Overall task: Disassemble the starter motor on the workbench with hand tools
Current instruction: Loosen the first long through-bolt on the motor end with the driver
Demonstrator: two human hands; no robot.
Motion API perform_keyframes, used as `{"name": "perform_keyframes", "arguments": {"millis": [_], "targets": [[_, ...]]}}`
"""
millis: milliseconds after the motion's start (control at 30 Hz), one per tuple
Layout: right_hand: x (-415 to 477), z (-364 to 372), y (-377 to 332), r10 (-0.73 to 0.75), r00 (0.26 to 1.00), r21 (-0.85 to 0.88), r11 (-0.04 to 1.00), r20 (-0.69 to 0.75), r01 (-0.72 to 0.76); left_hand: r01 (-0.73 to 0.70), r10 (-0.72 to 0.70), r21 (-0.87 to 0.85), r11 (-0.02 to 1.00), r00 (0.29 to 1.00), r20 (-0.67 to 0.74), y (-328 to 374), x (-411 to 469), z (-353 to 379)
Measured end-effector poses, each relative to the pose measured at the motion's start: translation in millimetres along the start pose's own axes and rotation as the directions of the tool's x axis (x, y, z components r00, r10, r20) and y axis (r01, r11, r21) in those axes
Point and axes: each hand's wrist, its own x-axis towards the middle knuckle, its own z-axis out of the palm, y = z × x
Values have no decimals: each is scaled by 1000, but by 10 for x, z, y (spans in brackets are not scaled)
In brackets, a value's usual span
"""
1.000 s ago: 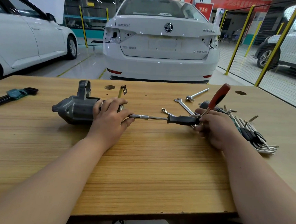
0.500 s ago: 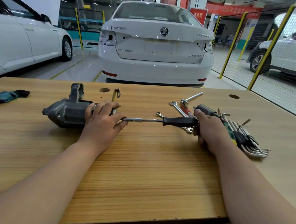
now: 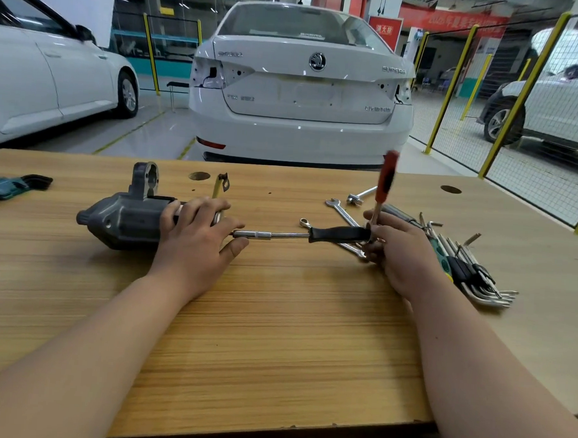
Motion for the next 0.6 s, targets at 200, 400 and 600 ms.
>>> {"name": "perform_keyframes", "arguments": {"millis": [200, 400, 600], "targets": [[-32, 11, -29, -15, 1000, 59, 998, 24, 13, 10, -12, 43, 999, 1000, 26, 0, 18, 3], [8, -43, -20, -25, 1000, 193, 981, 9, 23, 53, -55, 50, 997, 997, 44, 26, 59, 42], [28, 27, -5, 92, 979, -222, 966, -180, -132, 33, -34, 45, 998, 999, 8, 26, 23, 45]]}}
